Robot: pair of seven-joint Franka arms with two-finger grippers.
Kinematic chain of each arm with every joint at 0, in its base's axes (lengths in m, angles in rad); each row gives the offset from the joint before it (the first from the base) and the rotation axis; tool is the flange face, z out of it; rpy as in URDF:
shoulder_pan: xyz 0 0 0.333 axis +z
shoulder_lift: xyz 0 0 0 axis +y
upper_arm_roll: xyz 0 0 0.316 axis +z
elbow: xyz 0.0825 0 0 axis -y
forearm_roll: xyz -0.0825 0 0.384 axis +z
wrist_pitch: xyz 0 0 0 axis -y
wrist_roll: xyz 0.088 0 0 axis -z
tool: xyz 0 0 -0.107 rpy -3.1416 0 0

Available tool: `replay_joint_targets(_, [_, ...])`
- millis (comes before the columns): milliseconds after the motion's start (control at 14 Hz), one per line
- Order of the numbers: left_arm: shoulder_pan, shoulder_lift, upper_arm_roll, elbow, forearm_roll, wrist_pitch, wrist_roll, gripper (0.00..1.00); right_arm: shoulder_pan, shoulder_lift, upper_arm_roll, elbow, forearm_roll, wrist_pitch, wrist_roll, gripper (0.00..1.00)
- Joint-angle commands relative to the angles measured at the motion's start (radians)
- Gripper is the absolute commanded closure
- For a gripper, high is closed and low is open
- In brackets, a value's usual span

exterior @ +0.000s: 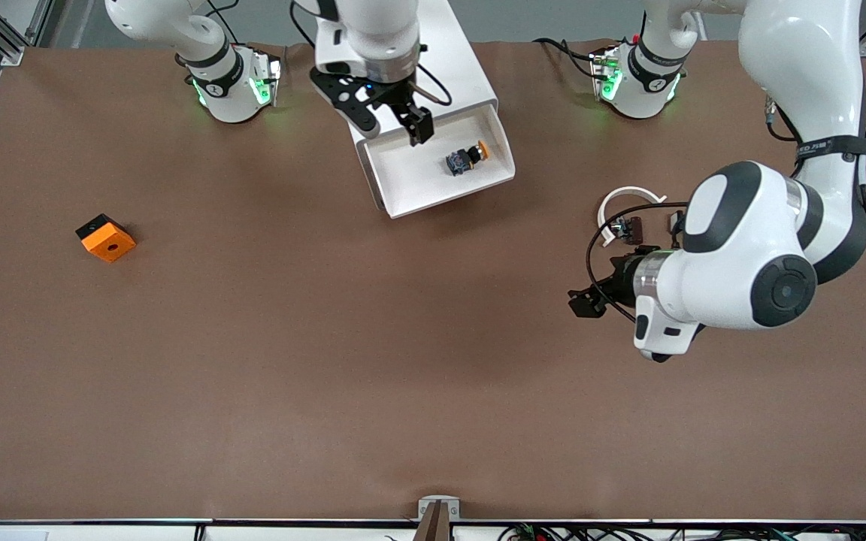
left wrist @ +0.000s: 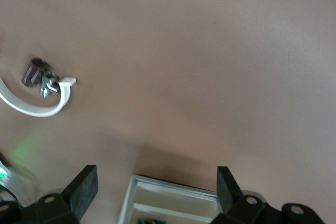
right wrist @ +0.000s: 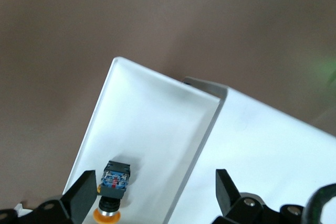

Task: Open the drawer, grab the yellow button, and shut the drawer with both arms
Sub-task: 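Grasp the yellow-capped push button in the drawer with the right gripper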

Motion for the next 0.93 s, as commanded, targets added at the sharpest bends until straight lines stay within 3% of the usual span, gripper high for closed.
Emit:
replay_joint_targets(0, [-0.004,-0.026,-0.003,-0.022,0.04,0.02,0.14,0.0,0.052,0.056,-0.017,0.012,0.011,0.07,0.102,0.0])
replay_joint_targets(214, [0.007,-0.029,0.0,-0.024,0.047,0.04,0.282,0.0,0.075,0.119,-0.017,0.027,0.006,0.091,0.171,0.0])
replay_joint_targets(427, [0.004,-0.055,-0.009,-0.037,0.148,0.045,0.376,0.0,0.083,0.176,-0.017,0.067,0.005,0.091,0.229,0.0])
replay_joint_targets(854, [-0.032,-0.055,-0.016,-0.068,0.176,0.063,0.372,0.0,0.095,0.222,-0.019,0.072,0.005,0.146,0.252,0.0])
